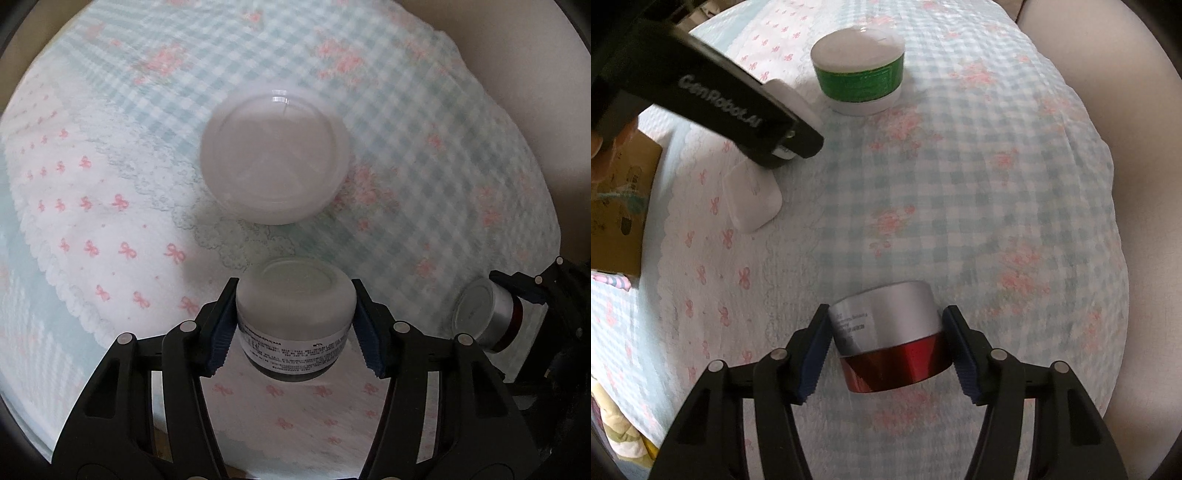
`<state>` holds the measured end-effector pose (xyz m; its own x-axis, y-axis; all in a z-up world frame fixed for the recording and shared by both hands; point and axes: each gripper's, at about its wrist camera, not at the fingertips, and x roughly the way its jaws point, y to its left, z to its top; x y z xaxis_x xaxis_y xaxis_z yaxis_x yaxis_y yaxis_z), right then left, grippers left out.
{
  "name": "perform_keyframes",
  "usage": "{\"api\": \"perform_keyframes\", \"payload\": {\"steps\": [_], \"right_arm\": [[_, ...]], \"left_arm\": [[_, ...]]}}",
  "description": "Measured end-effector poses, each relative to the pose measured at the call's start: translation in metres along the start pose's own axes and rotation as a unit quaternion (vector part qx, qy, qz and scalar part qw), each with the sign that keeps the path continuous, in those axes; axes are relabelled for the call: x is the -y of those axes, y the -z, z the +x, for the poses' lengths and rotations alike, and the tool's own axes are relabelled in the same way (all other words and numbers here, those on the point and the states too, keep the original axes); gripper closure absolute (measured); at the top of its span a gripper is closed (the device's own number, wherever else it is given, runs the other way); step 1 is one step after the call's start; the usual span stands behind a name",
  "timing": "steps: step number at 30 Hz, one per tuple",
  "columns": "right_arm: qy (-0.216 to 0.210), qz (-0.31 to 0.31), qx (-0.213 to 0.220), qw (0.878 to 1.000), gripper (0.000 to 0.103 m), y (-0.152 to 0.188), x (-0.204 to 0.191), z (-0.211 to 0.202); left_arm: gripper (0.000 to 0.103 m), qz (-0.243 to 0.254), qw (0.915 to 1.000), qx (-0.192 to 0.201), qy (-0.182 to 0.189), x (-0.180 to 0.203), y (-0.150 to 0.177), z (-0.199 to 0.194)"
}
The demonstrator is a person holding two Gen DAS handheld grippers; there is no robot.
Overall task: Organize rigid objects
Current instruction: 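Grasp the black-capped white jar with the left tool while the right tool grasps the red-silver tin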
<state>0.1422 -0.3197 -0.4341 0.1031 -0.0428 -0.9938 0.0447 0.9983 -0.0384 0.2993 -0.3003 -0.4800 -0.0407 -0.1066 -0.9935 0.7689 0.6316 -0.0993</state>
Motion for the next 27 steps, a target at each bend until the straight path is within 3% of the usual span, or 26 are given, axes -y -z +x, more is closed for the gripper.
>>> {"api": "perform_keyframes", "payload": {"steps": [8, 16, 19, 23, 27], "right_arm": [[-0.002, 0.024, 0.03, 0.999, 0.048, 0.004, 0.011, -0.042], [-0.011, 0.038, 0.093, 0.995, 0.048, 0.004, 0.022, -0.138], [-0.018, 0.03, 0.119, 0.992, 0.048, -0.001, 0.021, -0.177], [-0.025, 0.006, 0.153, 0.988, 0.049, -0.009, 0.012, -0.225], [-0.053, -0.022, 0.182, 0.982, 0.049, -0.018, -0.007, -0.265]], "left_arm": [[0.049, -0.032, 0.9983, 0.047, -0.009, 0.006, 0.015, -0.07], [0.049, -0.11, 0.9874, 0.114, -0.009, 0.022, 0.068, -0.177], [0.049, -0.145, 0.9793, 0.141, -0.01, 0.02, 0.09, -0.214], [0.049, -0.209, 0.9612, 0.18, -0.008, 0.005, 0.136, -0.262], [0.049, -0.257, 0.9438, 0.204, -0.035, -0.011, 0.179, -0.295]]}}
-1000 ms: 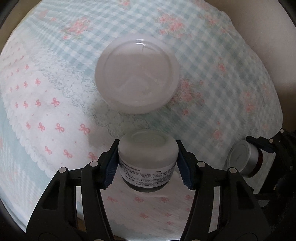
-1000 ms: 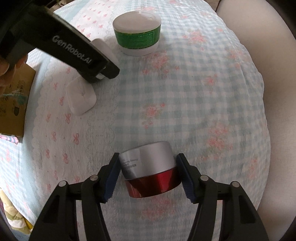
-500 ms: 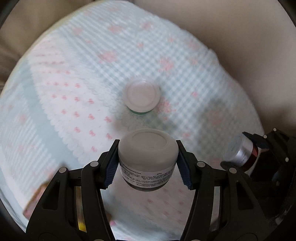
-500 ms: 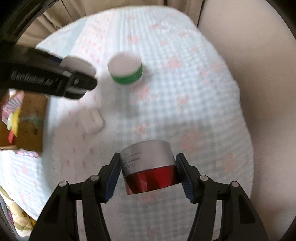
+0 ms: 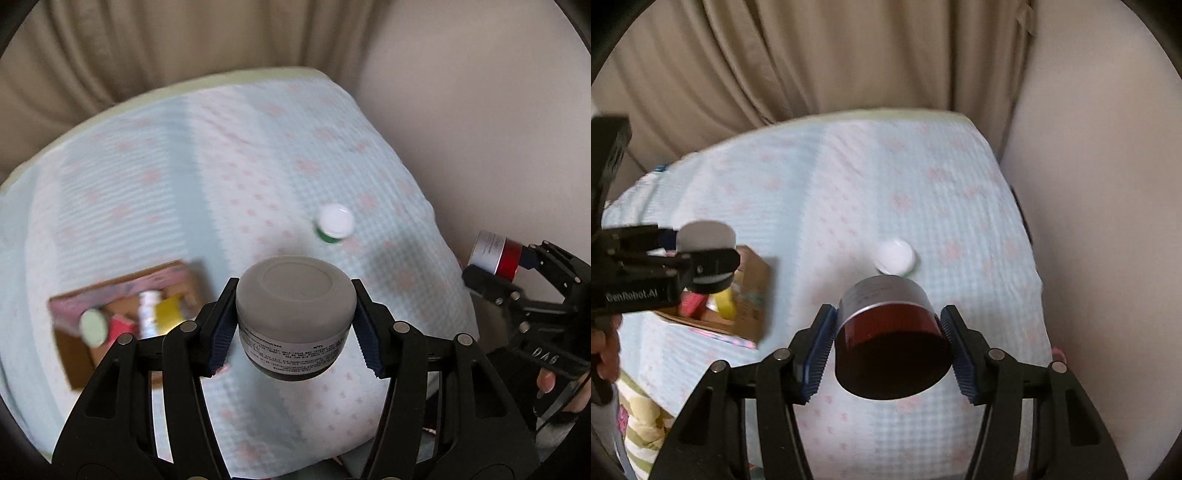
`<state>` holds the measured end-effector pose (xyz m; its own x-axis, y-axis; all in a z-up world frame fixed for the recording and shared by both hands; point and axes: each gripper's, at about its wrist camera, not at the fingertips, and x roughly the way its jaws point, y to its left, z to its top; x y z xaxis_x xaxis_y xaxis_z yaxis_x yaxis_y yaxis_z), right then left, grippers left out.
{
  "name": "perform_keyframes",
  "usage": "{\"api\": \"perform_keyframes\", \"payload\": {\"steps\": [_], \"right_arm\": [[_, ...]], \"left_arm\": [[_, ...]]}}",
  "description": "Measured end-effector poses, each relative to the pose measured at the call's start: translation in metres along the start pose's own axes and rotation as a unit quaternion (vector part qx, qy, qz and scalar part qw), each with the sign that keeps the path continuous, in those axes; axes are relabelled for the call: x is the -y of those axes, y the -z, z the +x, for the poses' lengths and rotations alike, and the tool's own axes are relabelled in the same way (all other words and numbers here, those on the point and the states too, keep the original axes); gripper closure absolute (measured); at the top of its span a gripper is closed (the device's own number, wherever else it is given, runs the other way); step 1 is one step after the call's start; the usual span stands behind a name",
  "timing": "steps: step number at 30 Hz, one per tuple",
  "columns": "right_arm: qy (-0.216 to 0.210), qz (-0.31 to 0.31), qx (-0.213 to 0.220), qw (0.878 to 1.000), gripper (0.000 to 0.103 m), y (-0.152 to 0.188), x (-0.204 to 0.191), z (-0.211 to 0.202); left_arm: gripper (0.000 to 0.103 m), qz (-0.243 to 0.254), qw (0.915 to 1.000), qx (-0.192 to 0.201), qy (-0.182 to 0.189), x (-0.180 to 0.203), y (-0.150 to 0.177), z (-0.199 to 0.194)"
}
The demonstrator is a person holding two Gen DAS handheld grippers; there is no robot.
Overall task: Organize rigid objects
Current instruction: 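Grasp the black-capped white jar with the left tool while the right tool grasps the red-silver tin, then carry the black-capped jar with the left tool while the right tool carries the tin over the box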
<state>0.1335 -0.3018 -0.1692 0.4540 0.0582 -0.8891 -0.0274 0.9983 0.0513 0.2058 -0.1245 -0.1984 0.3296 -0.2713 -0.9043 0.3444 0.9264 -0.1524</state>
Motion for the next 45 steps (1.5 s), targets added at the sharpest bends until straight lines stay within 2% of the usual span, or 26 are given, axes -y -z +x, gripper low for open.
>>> {"api": "perform_keyframes", "payload": {"steps": [5, 8, 12, 19, 23, 32, 37, 45], "right_arm": [[-0.051, -0.03, 0.021, 0.998, 0.05, -0.02, -0.04, -0.017], [-0.094, -0.033, 0.021, 0.995, 0.05, -0.028, -0.07, -0.017], [-0.125, -0.044, 0.016, 0.991, 0.051, -0.034, -0.113, -0.01], [-0.141, -0.04, 0.006, 0.989, 0.051, -0.044, -0.182, 0.004], [-0.141, -0.028, -0.007, 0.99, 0.051, -0.047, -0.222, 0.016], [-0.131, 0.029, -0.05, 0.99, 0.051, -0.055, -0.297, 0.073], [-0.118, 0.045, -0.081, 0.989, 0.051, -0.056, -0.32, 0.109], [-0.108, 0.03, -0.131, 0.985, 0.051, -0.056, -0.338, 0.176]], "left_arm": [[0.049, -0.061, 0.9974, 0.025, -0.03, -0.054, 0.025, -0.045], [0.049, -0.089, 0.9939, 0.038, -0.053, -0.092, 0.045, -0.066], [0.049, -0.125, 0.989, 0.047, -0.064, -0.139, 0.069, -0.084], [0.049, -0.158, 0.9848, 0.033, -0.065, -0.237, 0.1, -0.093], [0.049, -0.154, 0.9859, 0.017, -0.064, -0.285, 0.111, -0.083], [0.049, -0.121, 0.9906, -0.033, -0.054, -0.354, 0.123, -0.033], [0.049, -0.117, 0.9904, -0.055, -0.048, -0.37, 0.126, -0.004], [0.049, -0.098, 0.9885, -0.106, -0.046, -0.366, 0.135, 0.057]]}}
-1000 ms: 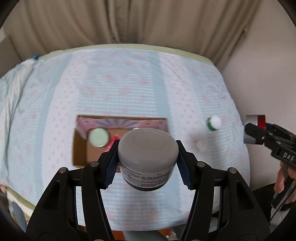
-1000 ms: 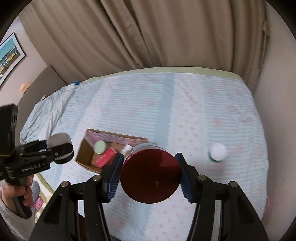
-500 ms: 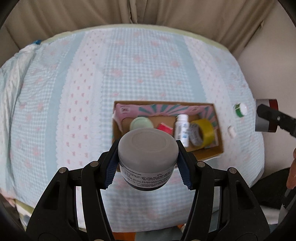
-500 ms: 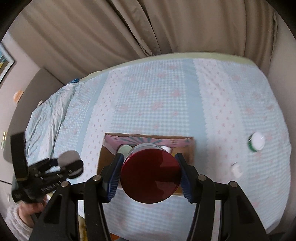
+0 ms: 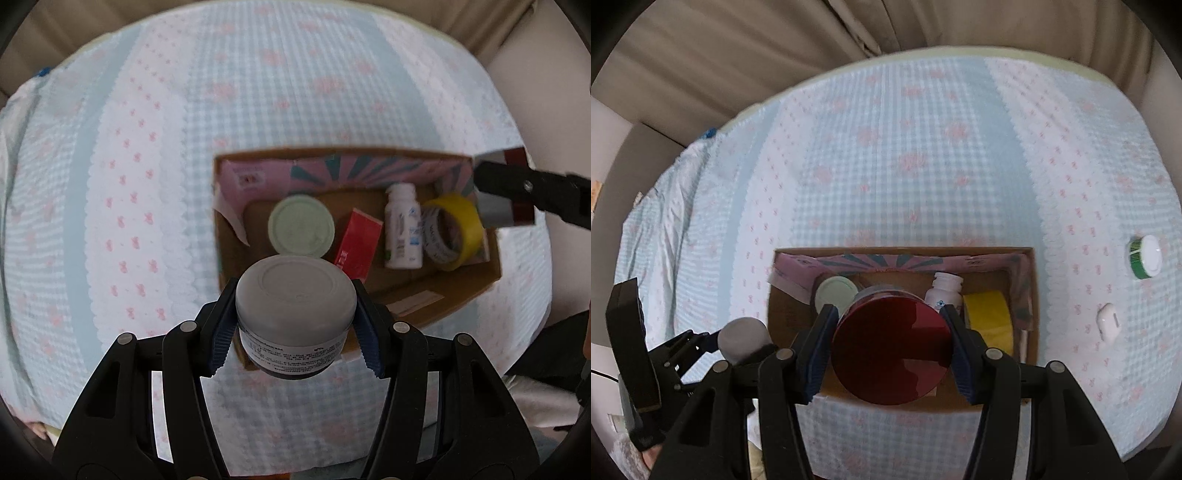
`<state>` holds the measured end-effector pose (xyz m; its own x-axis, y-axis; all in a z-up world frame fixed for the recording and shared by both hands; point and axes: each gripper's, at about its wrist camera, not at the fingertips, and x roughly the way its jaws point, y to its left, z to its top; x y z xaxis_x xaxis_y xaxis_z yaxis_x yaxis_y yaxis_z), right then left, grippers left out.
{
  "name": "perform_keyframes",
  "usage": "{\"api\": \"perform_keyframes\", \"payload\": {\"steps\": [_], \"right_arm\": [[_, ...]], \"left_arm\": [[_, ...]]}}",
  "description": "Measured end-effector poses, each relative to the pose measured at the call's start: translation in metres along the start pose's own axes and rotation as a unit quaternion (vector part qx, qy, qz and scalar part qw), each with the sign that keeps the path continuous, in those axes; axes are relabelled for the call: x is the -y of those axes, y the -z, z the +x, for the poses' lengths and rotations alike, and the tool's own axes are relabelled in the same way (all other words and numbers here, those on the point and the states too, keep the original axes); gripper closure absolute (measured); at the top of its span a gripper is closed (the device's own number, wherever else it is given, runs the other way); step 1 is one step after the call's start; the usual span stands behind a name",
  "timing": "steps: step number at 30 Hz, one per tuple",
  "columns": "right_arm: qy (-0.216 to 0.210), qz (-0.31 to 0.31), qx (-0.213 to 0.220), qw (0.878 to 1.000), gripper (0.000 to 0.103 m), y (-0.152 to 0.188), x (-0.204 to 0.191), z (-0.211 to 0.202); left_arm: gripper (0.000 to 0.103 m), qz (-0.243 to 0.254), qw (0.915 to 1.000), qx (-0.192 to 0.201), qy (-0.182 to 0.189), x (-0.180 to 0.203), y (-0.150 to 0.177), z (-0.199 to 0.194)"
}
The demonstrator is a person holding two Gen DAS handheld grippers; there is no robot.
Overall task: Organize rigid objects
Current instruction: 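Carry the black-capped jar with the left tool while the right tool carries the tin over the box, then open both tools to drop the black-capped jar and red tin into the box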
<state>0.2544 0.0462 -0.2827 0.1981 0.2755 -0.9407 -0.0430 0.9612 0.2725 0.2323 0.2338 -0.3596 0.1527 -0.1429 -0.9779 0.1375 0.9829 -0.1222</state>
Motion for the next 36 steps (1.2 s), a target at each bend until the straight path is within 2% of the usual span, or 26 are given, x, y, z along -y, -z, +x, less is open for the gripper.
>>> {"api": "perform_keyframes", "payload": {"steps": [7, 12, 14, 19, 20, 21, 22, 23, 24, 25, 26, 27, 31, 36], "right_arm": [[0.006, 0.008, -0.042, 0.999, 0.051, -0.01, 0.011, 0.063], [0.005, 0.014, -0.065, 0.998, 0.051, -0.016, 0.019, 0.089], [0.007, 0.016, -0.074, 0.997, 0.051, -0.018, 0.021, 0.095], [0.0, 0.027, -0.09, 0.996, 0.051, -0.019, 0.024, 0.105], [-0.002, 0.028, -0.093, 0.995, 0.051, -0.019, 0.024, 0.107], [-0.004, 0.026, -0.091, 0.995, 0.05, -0.02, 0.023, 0.108], [-0.004, 0.025, -0.083, 0.996, 0.051, -0.02, 0.023, 0.107], [-0.005, 0.026, -0.079, 0.997, 0.049, -0.021, 0.022, 0.107], [-0.009, 0.032, -0.074, 0.997, 0.036, -0.022, 0.022, 0.106], [-0.011, 0.035, -0.074, 0.997, 0.013, -0.023, 0.021, 0.106], [-0.011, 0.035, -0.072, 0.997, 0.004, -0.023, 0.021, 0.104], [-0.01, 0.03, -0.065, 0.997, 0.0, -0.023, 0.02, 0.1], [-0.001, 0.011, -0.051, 0.999, 0.0, -0.018, 0.02, 0.087], [-0.018, 0.029, -0.039, 0.999, 0.0, -0.012, 0.023, 0.074]], "left_arm": [[0.049, 0.009, 0.9994, -0.032, 0.005, 0.007, -0.001, 0.042], [0.051, 0.013, 0.9987, -0.05, 0.003, 0.011, -0.001, 0.059], [0.056, 0.019, 0.9986, -0.05, 0.0, 0.013, -0.001, 0.06], [0.055, 0.025, 0.9993, -0.027, -0.003, 0.015, -0.009, 0.049], [0.046, 0.019, 0.9995, -0.026, 0.006, 0.013, -0.009, 0.047], [0.016, 0.015, 0.9995, -0.027, 0.009, 0.012, -0.009, 0.046], [0.0, 0.012, 0.9995, -0.029, 0.009, 0.011, -0.009, 0.046], [0.0, 0.007, 0.9996, -0.025, 0.008, 0.009, -0.006, 0.044], [0.0, 0.005, 0.9996, -0.024, 0.011, 0.008, -0.005, 0.043], [0.0, 0.002, 0.9996, -0.023, 0.017, 0.007, -0.002, 0.042], [0.0, -0.001, 0.9996, -0.023, 0.019, 0.006, 0.001, 0.041], [0.0, -0.001, 0.9996, -0.022, 0.017, 0.006, 0.004, 0.04], [0.0, -0.001, 0.9997, -0.021, 0.015, 0.006, 0.014, 0.036], [0.0, -0.004, 0.9999, -0.009, 0.01, 0.006, 0.016, 0.023]]}}
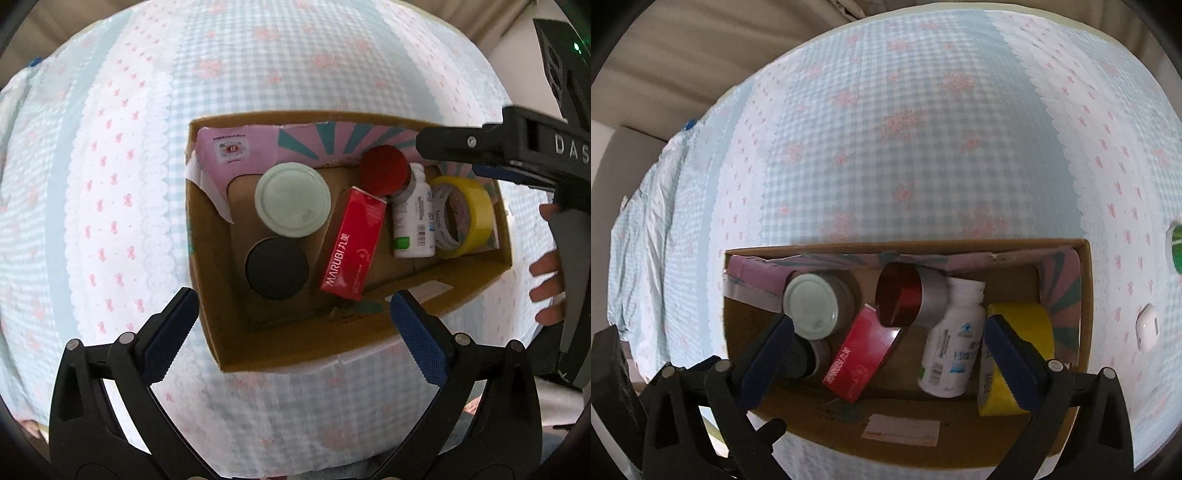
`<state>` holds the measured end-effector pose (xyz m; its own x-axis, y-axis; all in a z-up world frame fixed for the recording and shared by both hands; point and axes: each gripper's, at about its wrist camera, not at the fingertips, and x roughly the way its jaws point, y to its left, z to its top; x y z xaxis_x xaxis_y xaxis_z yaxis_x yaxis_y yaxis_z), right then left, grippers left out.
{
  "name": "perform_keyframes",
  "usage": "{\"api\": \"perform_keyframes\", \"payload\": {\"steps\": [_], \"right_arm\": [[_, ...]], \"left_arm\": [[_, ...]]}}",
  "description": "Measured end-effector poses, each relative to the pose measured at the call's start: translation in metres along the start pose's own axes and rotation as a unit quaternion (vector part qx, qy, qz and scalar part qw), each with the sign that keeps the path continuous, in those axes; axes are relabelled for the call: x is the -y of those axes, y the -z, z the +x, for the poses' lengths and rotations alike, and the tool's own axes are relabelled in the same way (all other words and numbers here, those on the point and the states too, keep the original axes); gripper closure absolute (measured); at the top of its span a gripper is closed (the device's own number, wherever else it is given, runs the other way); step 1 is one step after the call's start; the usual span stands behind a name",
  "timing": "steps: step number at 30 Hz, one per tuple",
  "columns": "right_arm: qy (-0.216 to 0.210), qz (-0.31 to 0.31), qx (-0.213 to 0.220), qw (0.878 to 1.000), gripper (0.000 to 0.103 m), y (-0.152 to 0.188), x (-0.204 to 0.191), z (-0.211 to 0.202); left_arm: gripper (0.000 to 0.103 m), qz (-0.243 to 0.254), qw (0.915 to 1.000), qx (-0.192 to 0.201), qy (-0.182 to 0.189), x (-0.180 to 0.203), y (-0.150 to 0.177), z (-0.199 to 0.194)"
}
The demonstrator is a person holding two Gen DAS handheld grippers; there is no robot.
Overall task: Organize rigid objects
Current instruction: 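Open both tools to drop the black-capped jar and red tin into the box, then move the left tool to the white earbud case while the right tool approaches the white-lidded green jar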
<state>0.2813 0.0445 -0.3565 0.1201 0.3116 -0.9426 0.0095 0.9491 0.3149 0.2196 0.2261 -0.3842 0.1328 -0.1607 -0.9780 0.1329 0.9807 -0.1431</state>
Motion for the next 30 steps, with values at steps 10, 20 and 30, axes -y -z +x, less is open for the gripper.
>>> {"api": "perform_keyframes", "payload": {"steps": [10, 20, 30], "right_arm": [[0.012, -0.03, 0.04, 0.999, 0.0, 0.021, -0.019, -0.05], [0.041, -0.052, 0.083, 0.994, 0.0, 0.066, -0.028, -0.146], [0.114, -0.053, 0.172, 0.977, 0.0, 0.108, 0.005, -0.245]], "left_arm": [[0.0, -0.007, 0.9985, 0.054, -0.009, -0.004, 0.016, -0.062], [0.0, -0.008, 0.9912, 0.127, -0.038, 0.027, 0.042, -0.161], [0.0, 0.015, 0.9808, 0.193, -0.023, 0.088, 0.049, -0.211]]}}
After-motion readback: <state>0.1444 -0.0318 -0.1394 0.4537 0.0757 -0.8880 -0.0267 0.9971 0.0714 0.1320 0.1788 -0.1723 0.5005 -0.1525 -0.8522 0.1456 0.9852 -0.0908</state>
